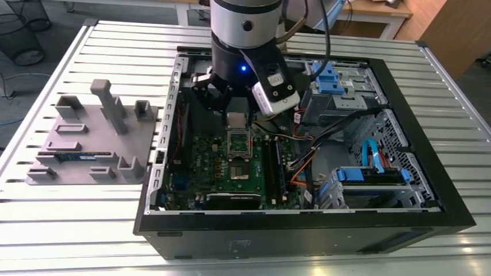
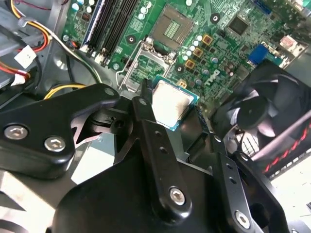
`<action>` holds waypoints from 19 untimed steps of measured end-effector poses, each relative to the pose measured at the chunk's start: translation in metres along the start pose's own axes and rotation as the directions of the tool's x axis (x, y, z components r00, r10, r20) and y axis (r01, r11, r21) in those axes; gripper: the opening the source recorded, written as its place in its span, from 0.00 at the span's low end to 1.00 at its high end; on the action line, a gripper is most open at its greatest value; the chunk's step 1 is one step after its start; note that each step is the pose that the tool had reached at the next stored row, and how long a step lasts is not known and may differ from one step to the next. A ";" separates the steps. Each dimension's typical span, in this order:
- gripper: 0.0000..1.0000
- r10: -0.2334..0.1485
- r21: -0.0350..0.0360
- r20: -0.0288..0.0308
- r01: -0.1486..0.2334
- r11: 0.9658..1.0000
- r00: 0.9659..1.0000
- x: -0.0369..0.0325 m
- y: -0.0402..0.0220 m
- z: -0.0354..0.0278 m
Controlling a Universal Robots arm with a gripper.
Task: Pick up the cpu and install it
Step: 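Pick up the cpu and move it towards the insertion slot, then place the cpu into insertion slot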
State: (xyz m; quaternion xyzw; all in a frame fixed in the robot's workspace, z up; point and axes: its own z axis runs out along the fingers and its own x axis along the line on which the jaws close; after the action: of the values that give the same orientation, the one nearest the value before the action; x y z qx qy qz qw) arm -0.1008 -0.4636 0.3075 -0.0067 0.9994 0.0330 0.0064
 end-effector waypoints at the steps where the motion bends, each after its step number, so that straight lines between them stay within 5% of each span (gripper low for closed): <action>1: 0.47 0.000 0.000 -0.001 0.000 1.000 1.000 -0.0002 -0.0010 0.0016; 6: 0.47 0.000 0.000 -0.004 0.000 1.000 1.000 -0.0018 -0.0035 0.0083; 19: 0.47 0.000 0.000 -0.004 0.000 1.000 1.000 -0.0026 -0.0059 0.0104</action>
State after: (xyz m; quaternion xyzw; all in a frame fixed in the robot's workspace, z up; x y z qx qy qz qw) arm -0.0980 -0.4688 0.2967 -0.0066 0.9994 0.0329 0.0044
